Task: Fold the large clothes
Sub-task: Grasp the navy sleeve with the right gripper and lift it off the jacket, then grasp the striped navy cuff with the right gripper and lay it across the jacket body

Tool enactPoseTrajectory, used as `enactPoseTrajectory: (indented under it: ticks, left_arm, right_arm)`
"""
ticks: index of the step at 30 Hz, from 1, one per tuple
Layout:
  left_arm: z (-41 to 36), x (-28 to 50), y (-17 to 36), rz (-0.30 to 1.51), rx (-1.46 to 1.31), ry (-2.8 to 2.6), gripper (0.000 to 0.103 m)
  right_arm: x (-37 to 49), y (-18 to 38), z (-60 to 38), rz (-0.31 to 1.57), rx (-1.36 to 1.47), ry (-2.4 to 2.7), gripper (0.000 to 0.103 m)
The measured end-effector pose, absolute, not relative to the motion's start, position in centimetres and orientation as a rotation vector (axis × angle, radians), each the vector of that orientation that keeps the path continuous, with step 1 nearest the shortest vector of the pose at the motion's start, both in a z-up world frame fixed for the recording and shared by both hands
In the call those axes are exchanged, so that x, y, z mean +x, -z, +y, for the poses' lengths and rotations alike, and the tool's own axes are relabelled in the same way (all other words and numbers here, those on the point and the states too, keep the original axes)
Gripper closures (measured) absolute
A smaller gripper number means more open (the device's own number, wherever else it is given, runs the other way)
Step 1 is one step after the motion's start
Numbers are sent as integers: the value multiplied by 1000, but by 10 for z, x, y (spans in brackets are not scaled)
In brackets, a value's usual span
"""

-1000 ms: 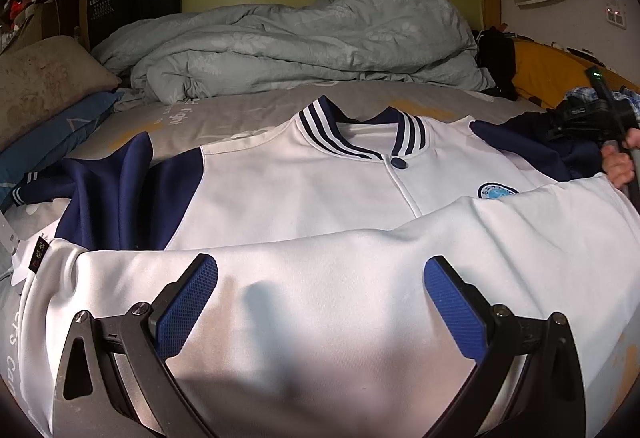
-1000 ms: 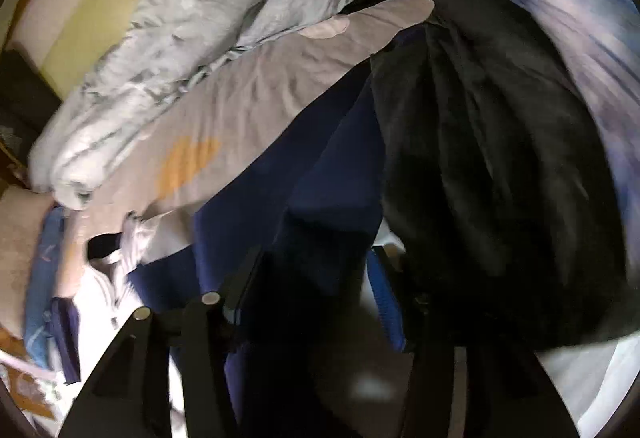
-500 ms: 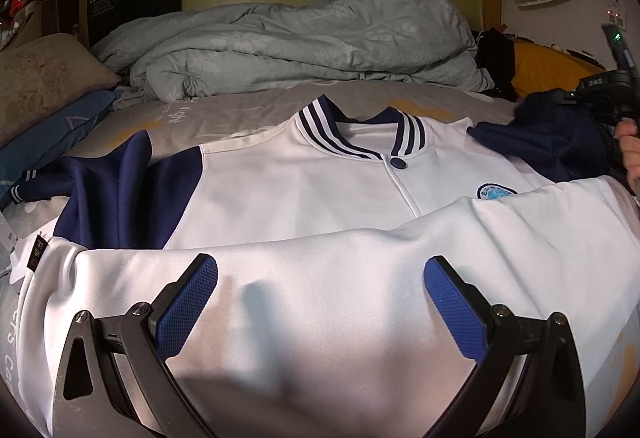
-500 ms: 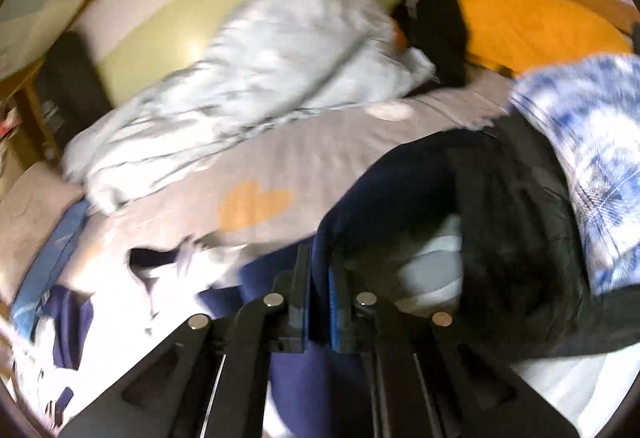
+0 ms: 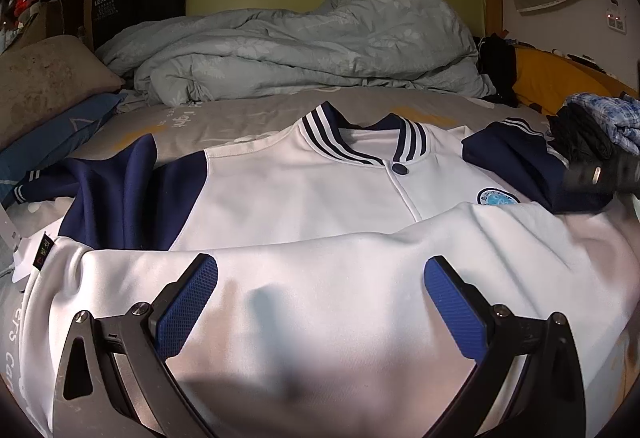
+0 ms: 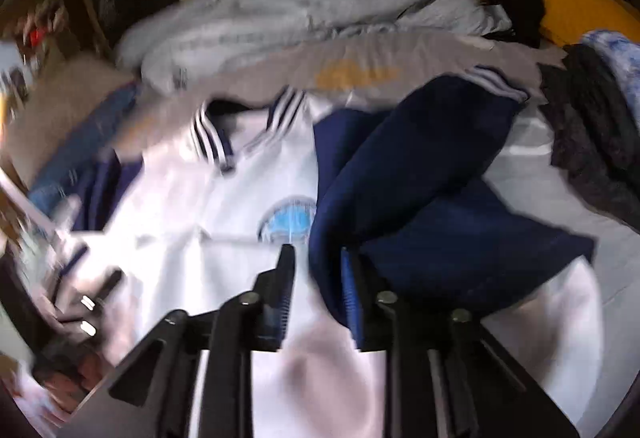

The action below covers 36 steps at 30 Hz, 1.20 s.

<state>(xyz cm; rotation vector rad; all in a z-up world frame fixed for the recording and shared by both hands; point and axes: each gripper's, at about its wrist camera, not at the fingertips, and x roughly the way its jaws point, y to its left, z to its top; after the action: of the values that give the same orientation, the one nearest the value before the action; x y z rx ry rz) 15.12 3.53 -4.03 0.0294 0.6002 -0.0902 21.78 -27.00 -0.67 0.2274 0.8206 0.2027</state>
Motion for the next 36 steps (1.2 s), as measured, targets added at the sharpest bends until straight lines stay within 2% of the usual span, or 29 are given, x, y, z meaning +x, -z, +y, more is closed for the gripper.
enactPoseTrajectory:
  ticks: [1, 4, 10, 16, 21, 22, 23, 24, 27, 33, 35, 36]
  left_arm:
    - [36, 151, 41, 602, 25, 90, 0]
    - [37, 153, 42, 615, 18, 93, 0]
    - [38, 156, 45, 640, 5, 93, 0]
    - [37, 164, 51, 686, -1, 91, 0]
    - [38, 165, 52, 697, -7, 94, 0]
    - [38, 165, 52, 699, -7, 96, 0]
    - [38, 166, 52, 701, -7, 96, 0]
    - [38, 166, 52, 702, -8, 95, 0]
    - [42, 166, 46, 685, -28, 138, 0]
    - [83, 155, 5, 616, -183, 143, 4]
    - [91, 151, -6, 586, -160, 110, 17]
    - [95, 148, -11, 570, -125, 85, 19]
  right_arm:
    - [219, -3, -281, 781, 256, -176, 65]
    - [232, -13, -312, 743, 347, -86, 59]
    - [280, 12, -382, 821, 599, 64, 58]
    - [331, 48, -405, 934, 602, 110, 58]
    - [347, 60, -406, 911, 588, 184, 58]
    - [350, 57, -399, 907, 552, 199, 60]
    - [351, 57, -400, 904, 539, 199, 67]
    - [353, 57, -398, 903, 530, 173, 99]
    - [351, 44, -387, 906, 449, 161, 100]
    - [296, -25, -343, 737, 330, 41, 100]
    - [275, -50, -313, 681, 235, -3, 100]
    - [263, -60, -296, 661, 171, -12, 100]
